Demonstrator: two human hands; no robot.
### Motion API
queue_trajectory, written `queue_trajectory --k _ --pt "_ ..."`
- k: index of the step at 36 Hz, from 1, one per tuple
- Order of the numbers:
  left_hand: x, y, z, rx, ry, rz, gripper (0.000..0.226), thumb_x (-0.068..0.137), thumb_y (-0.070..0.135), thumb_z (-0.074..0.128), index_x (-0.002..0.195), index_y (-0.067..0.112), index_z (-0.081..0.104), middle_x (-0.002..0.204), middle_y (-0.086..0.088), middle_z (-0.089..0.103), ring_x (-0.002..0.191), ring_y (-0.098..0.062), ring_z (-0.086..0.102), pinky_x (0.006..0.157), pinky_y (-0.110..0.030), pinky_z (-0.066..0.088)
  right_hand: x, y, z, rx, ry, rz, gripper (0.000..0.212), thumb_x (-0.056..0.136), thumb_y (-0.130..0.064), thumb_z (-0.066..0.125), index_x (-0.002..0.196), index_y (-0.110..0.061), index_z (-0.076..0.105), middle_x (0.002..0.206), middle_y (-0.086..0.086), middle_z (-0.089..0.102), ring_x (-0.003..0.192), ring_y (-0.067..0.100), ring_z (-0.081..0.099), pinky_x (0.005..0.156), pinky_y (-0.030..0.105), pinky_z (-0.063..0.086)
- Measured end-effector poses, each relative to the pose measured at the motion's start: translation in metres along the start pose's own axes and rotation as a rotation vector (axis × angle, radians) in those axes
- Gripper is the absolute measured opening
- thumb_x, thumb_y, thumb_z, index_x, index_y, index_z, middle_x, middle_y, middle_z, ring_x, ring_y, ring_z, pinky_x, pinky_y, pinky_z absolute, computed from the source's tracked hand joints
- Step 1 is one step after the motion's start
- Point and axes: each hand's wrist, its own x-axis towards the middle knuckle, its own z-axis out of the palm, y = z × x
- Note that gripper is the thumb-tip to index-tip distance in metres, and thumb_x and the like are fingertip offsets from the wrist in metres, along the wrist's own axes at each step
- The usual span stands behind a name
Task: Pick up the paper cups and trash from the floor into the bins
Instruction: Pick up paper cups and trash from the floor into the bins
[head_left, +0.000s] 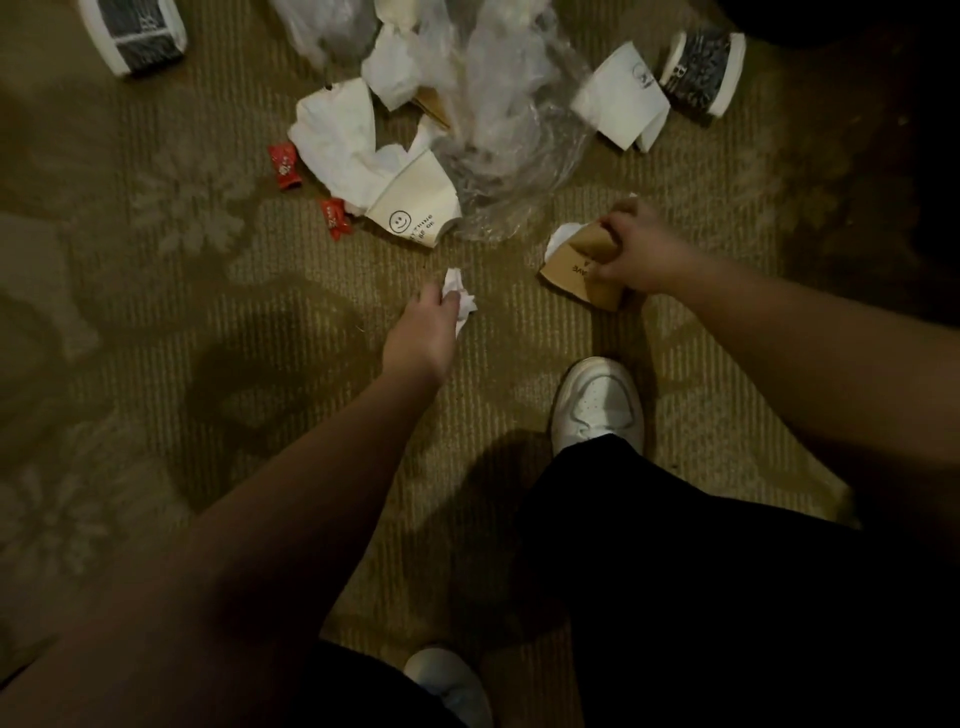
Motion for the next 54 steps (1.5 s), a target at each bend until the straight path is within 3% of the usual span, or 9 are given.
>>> queue_trajectory --k 11,15,19,25,31,35,42,51,54 --pt "-0.019 -0.024 -0.006 0.040 -0.150 0.064 0.059 0.099 0.015 0.048 0.154 0.012 0.025 0.153 -0.012 0.027 0.138 -0.028 0.033 0.109 -0.041 0.041 0.002 -0.012 0.000 0.047 -0.050 0.093 0.081 0.074 -0.030 0.086 0.144 -0.018 0.045 0.136 0.012 0.053 0.117 0.034 0.056 0.078 0.043 0.056" --pt "-0.018 -0.031 -0.010 0.027 -0.131 0.071 0.049 0.094 0.010 0.059 0.142 0.013 0.046 0.146 -0.009 0.039 0.116 -0.022 0.057 0.095 -0.033 0.050 -0.001 -0.008 0.004 0.131 -0.004 0.091 0.066 0.080 -0.025 0.080 0.138 -0.017 0.048 0.131 0.011 0.054 0.111 0.031 0.057 0.081 0.045 0.055" --pt "-0.017 -0.028 -0.019 -0.058 -0.026 0.040 0.030 0.095 0.018 0.060 0.125 0.015 0.063 0.134 -0.006 0.050 0.119 -0.022 0.050 0.102 -0.033 0.042 -0.006 -0.003 0.011 0.253 0.015 0.107 0.059 0.085 -0.023 0.074 0.137 -0.018 0.047 0.120 0.009 0.057 0.097 0.025 0.057 0.062 0.033 0.048" --pt "0.022 -0.017 -0.064 -0.372 0.272 -0.157 0.032 0.092 0.029 0.066 0.115 0.008 0.070 0.133 -0.010 0.051 0.122 -0.032 0.042 0.101 -0.039 0.039 -0.011 -0.003 0.013 0.315 0.034 0.126 0.064 0.086 -0.022 0.073 0.143 -0.023 0.043 0.136 0.009 0.054 0.114 0.030 0.057 0.078 0.041 0.053" --pt "0.071 -0.019 -0.096 -0.509 0.225 -0.288 0.037 0.091 0.029 0.067 0.124 0.013 0.067 0.152 -0.004 0.039 0.137 -0.027 0.037 0.115 -0.033 0.029 -0.016 -0.005 0.013 0.305 0.022 0.136 0.070 0.087 -0.022 0.072 0.148 -0.022 0.038 0.141 0.010 0.051 0.119 0.031 0.055 0.084 0.044 0.055" --pt "0.081 -0.013 -0.100 -0.467 0.144 -0.283 0.037 0.093 0.023 0.064 0.127 0.008 0.065 0.136 -0.011 0.057 0.123 -0.024 0.054 0.093 -0.018 0.034 -0.018 -0.006 0.014 0.302 0.051 0.144 0.068 0.088 -0.021 0.071 0.148 -0.024 0.038 0.141 0.009 0.052 0.121 0.031 0.054 0.088 0.042 0.051" --pt "0.075 -0.009 -0.088 -0.522 0.167 -0.375 0.031 0.092 0.026 0.066 0.114 0.008 0.055 0.109 -0.010 0.063 0.100 -0.025 0.060 0.081 -0.033 0.047 -0.023 -0.003 0.016 0.346 0.072 0.140 0.064 0.090 -0.019 0.069 0.147 -0.023 0.040 0.139 0.008 0.054 0.121 0.029 0.055 0.090 0.041 0.049" --pt "0.078 0.004 -0.089 -0.917 0.114 -0.640 0.062 0.082 0.020 0.079 0.131 0.000 0.046 0.126 -0.014 0.060 0.115 -0.025 0.058 0.082 -0.029 0.047 -0.029 0.000 0.016 0.378 0.074 0.137 0.068 0.090 -0.021 0.070 0.149 -0.021 0.036 0.140 0.008 0.054 0.121 0.027 0.055 0.092 0.041 0.051" --pt "0.078 0.007 -0.088 -1.006 0.051 -0.688 0.051 0.084 0.018 0.077 0.125 -0.002 0.054 0.118 -0.012 0.064 0.103 -0.022 0.061 0.065 -0.024 0.047 -0.033 0.002 0.016 0.388 0.083 0.126 0.070 0.089 -0.021 0.072 0.149 -0.021 0.037 0.139 0.008 0.054 0.119 0.027 0.056 0.093 0.041 0.051"
